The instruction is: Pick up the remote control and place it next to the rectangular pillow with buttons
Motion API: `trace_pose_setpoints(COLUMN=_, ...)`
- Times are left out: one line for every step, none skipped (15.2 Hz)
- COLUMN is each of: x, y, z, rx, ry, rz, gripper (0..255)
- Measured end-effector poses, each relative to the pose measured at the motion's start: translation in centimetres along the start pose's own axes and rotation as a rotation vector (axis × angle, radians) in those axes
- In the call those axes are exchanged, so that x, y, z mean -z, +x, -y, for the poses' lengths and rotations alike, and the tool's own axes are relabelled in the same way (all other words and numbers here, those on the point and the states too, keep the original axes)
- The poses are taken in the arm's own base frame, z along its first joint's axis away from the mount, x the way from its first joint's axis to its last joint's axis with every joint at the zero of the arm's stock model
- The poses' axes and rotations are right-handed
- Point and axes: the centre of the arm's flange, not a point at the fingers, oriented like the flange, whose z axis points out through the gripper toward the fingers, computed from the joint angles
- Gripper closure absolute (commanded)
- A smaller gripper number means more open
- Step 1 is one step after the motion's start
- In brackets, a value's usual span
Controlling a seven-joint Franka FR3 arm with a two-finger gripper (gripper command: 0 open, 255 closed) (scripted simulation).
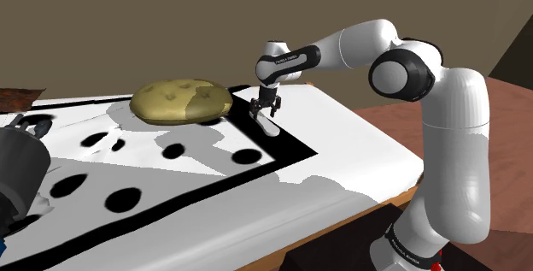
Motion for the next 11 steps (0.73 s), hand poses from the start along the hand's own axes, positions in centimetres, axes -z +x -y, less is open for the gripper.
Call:
trace_pose_setpoints(x=0.6, y=0.0, z=0.0, rx=0.000, ry=0.000, rz=0.000, gripper=0)
trace_pose_setpoints(x=1.7, y=-0.1, z=0.0, rx=0.000, ry=0.000, rz=-0.001, gripper=0)
trace_pose_setpoints(x=2.7, y=-0.1, z=0.0, rx=0.000, ry=0.000, rz=-0.001, gripper=0)
trace_pose_setpoints(x=4.0, y=0.0, z=-0.1, rx=0.000, ry=0.000, rz=-0.002, gripper=0)
trace_pose_setpoints(x=4.5, y=0.0, z=0.0, rx=0.000, ry=0.001, rz=-0.002, gripper=0)
trace_pose_setpoints(x=4.8, y=0.0, z=0.0, rx=0.000, ry=0.000, rz=-0.001, gripper=0)
trace_pose_setpoints(x=4.9, y=0.0, z=0.0, rx=0.000, ry=0.000, rz=-0.001, gripper=0)
trace_pose_setpoints(x=4.9, y=0.0, z=0.0, rx=0.000, ry=0.000, rz=-0.001, gripper=0)
trace_pose_setpoints(x=5.0, y=0.0, z=0.0, rx=0.000, ry=0.000, rz=0.000, gripper=0)
trace_pose_setpoints(x=5.0, y=0.0, z=0.0, rx=0.000, ry=0.000, rz=0.000, gripper=0)
trace_pose_setpoints(x=5.0, y=0.0, z=0.0, rx=0.000, ry=0.000, rz=0.000, gripper=0)
